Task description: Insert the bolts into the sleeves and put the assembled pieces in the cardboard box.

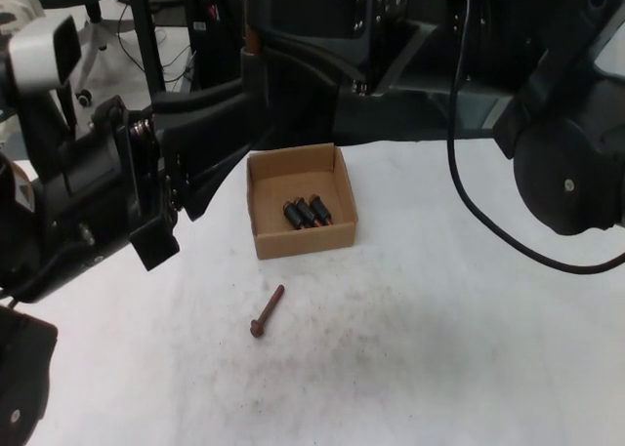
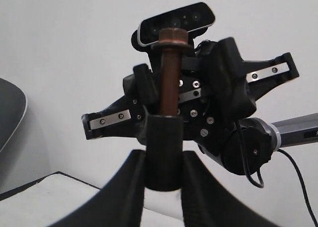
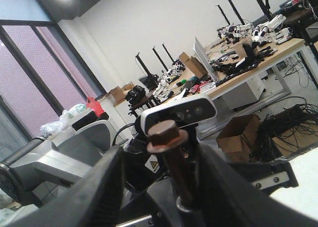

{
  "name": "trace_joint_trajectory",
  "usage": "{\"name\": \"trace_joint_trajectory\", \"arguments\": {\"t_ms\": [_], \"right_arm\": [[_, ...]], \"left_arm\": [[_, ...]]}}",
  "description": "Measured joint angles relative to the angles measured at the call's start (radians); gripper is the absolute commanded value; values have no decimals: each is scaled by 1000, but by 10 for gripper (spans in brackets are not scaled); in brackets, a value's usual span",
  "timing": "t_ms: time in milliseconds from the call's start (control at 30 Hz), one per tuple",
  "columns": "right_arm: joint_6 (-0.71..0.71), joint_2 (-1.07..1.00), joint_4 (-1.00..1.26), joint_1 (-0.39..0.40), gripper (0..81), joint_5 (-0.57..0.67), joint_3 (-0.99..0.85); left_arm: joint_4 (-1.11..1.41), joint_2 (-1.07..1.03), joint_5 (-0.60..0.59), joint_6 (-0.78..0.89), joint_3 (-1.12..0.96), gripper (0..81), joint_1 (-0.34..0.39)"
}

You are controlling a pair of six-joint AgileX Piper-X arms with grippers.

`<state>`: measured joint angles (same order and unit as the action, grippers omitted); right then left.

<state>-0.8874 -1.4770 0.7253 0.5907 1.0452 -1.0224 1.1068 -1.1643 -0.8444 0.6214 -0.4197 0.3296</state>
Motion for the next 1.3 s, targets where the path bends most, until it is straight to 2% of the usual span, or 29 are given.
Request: {"name": "trace_joint_trajectory", "arguments": {"t_ms": [367, 1300], "right_arm": [[51, 9, -9, 5, 449, -13, 0], [53, 12, -15, 8, 463, -13, 0]], "left_arm": [[52, -4, -10, 51, 0, 2, -3], [53, -5, -39, 74, 0, 2, -7]]}}
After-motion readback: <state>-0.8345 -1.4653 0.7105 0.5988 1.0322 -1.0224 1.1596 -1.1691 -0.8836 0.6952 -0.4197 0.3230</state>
